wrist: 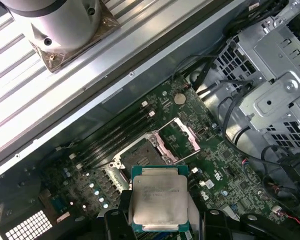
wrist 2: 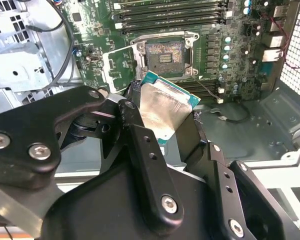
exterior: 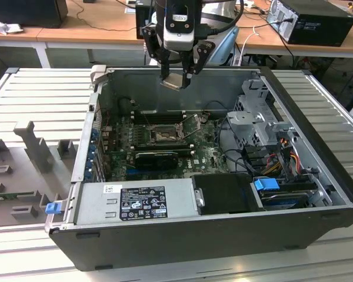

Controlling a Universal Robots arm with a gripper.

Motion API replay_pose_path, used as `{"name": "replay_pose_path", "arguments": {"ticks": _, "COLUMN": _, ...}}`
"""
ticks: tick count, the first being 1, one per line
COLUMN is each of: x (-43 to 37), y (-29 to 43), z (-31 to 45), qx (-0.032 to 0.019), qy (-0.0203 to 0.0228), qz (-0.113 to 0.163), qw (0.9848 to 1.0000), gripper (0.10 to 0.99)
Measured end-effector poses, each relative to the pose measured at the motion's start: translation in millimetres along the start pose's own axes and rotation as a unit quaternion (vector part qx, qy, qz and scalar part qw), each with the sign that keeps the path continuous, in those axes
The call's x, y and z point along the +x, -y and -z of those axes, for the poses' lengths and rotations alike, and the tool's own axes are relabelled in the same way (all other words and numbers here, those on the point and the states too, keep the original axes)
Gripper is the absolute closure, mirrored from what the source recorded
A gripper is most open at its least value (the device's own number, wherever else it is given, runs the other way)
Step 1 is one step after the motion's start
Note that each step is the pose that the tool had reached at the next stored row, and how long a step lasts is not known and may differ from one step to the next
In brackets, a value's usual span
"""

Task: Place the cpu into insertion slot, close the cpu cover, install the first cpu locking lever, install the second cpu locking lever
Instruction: 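Place the cpu into insertion slot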

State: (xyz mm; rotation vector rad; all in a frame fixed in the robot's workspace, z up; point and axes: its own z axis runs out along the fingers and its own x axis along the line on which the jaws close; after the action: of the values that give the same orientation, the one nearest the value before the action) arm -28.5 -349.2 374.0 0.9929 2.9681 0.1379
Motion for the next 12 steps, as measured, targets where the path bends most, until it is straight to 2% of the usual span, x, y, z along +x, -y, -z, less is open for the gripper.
{"name": "replay_pose_path", "arguments": {"ticks": 5, "x": 0.0, "y": 0.0, "z": -0.4, "qx": -0.0005, "qy": 0.0023, "qz": -0.026, "qw": 0.9996, "gripper": 0.561}}
{"name": "replay_pose_path", "arguments": {"ticks": 10, "x": 0.0, "y": 0.1, "z": -0.8, "qx": 0.0004, "qy": 0.0067, "qz": -0.063, "qw": 0.998, "gripper": 0.561}}
{"name": "replay_pose_path", "arguments": {"ticks": 12, "x": 0.0, "y": 0.1, "z": -1.0, "qx": 0.0007, "qy": 0.0087, "qz": -0.08, "qw": 0.9968, "gripper": 0.561}}
